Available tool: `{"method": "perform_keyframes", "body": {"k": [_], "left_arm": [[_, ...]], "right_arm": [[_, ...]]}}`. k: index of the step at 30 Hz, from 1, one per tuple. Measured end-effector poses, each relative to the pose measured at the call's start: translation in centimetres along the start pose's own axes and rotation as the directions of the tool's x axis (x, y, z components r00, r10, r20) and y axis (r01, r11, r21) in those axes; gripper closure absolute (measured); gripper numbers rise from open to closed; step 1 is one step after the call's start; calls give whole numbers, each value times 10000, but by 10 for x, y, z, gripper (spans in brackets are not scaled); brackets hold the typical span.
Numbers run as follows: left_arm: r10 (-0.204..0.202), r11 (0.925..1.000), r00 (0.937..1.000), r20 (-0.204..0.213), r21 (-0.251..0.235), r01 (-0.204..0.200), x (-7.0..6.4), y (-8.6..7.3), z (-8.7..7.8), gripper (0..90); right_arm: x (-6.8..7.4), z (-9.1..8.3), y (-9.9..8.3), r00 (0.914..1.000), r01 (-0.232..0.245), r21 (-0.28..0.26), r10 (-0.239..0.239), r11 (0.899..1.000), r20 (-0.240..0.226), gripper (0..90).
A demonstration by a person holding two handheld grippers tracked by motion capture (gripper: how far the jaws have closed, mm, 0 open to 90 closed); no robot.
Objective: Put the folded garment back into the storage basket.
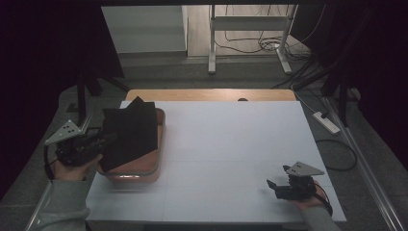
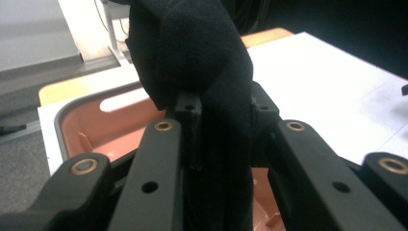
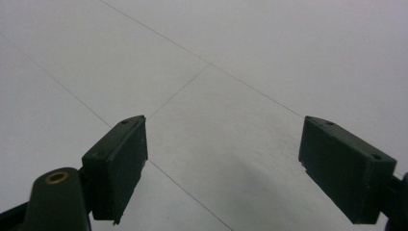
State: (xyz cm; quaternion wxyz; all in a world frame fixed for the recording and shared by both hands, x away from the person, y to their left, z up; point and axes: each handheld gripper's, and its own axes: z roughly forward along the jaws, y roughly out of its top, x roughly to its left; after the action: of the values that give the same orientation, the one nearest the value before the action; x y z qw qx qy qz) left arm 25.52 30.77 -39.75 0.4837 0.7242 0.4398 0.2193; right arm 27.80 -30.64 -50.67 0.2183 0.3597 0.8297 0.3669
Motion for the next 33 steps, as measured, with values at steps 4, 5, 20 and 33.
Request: {"method": "perform_keyframes", "body": {"k": [4,5,20,33], "left_arm": [[197,9990,9998,-73,397,-194,-1,-2,9,727],[227,9987,9997,-87,466,-223,-1,-2,11,728],[225,9848,9991,-369,1730,-158,8,-11,43,726],[196,9594,9942,-1056,2820,110,13,-16,67,719]], "right_arm": [[0,0,0,10000,13,-1,-13,10000,-14,182],[0,0,0,10000,1,7,-1,10000,-16,182],[-1,-1,0,10000,-5,-16,5,10000,13,183],[-1,1,0,10000,3,99,-3,10000,18,184]]}}
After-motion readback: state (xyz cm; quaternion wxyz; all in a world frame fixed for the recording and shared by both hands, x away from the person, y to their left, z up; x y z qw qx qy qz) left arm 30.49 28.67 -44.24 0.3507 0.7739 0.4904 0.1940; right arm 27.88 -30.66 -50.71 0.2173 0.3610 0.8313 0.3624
